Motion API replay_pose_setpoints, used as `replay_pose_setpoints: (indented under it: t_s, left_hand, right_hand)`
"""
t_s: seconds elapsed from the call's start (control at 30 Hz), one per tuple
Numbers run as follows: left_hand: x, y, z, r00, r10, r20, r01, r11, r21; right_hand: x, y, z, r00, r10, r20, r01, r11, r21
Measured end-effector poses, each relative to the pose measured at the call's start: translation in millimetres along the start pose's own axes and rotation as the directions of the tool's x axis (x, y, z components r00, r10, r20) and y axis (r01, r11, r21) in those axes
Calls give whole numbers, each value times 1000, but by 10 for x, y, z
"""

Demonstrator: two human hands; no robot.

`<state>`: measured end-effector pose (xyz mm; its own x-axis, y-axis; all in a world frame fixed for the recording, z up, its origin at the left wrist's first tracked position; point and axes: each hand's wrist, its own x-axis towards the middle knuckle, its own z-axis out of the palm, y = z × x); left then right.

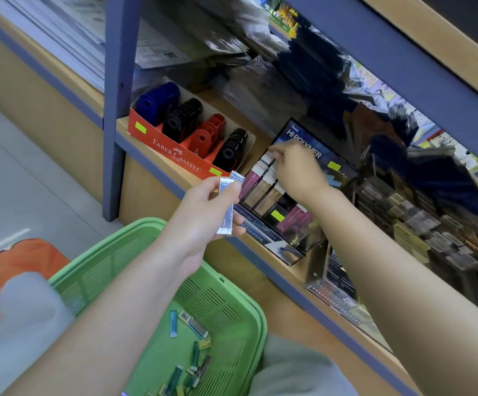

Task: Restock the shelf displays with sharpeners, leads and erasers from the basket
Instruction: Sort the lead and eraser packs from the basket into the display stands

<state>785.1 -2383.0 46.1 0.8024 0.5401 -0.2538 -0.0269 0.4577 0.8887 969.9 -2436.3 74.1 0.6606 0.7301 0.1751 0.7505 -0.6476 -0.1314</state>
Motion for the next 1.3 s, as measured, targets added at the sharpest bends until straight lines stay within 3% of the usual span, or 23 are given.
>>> replay_pose_setpoints:
  t_s: [0.1, 0.2, 0.3, 0.43, 0.63, 0.7, 0.8, 0.87, 1.0, 1.1, 1.23, 1.3]
  left_hand:
    - [7, -34, 9, 999, -33, 2, 33, 999, 23]
    - [-8, -47, 41, 999, -47, 22, 46, 998, 40]
    - [-15, -52, 31, 998, -45, 38, 42, 997, 70]
    - [-45, -107, 79, 997, -49, 66, 42, 994, 102]
    - [-40, -163, 107, 991, -104, 85, 93, 989, 118]
    - [-43, -208, 124, 989, -92, 112, 70, 980, 186]
    - [-53, -248, 153, 989, -29, 145, -11, 963, 270]
    - [-73, -265, 173, 980, -17, 196, -47, 948, 315]
    - [-123, -316, 251, 952, -23, 305, -93, 928, 361]
    - [-111, -345, 296, 964, -40, 263, -56, 936, 346]
    - [-61, -363, 305, 981, -64, 183, 7, 956, 294]
    - [-51, -369, 305, 984, -73, 165, 27, 964, 266]
  right_hand:
    - [-259, -211, -150, 997, -27, -75, 40, 985, 166]
    - [-546, -395, -272, 999, -13, 50, -8, 914, 405]
    - [-705, -446, -307, 968, -28, 250, -101, 867, 488]
    - [-841, -329, -417, 959, 1, 284, -173, 797, 579]
    - [-1112, -100, -475, 940, 173, 295, -339, 586, 736]
    - [-1224, -57, -453, 933, 158, 323, -346, 636, 690]
    - [-1390, 0, -365, 923, 67, 379, -258, 837, 482]
    - [-1482, -18, -295, 912, -10, 410, -190, 876, 443]
    - [-1586, 3, -204, 932, -17, 361, -156, 883, 443]
    - [-1591, 86, -254, 935, 44, 351, -223, 843, 490]
    - [-1468, 324, -386, 959, 244, 144, -280, 747, 603]
    - [-1363, 490, -411, 950, 310, 16, -257, 757, 601]
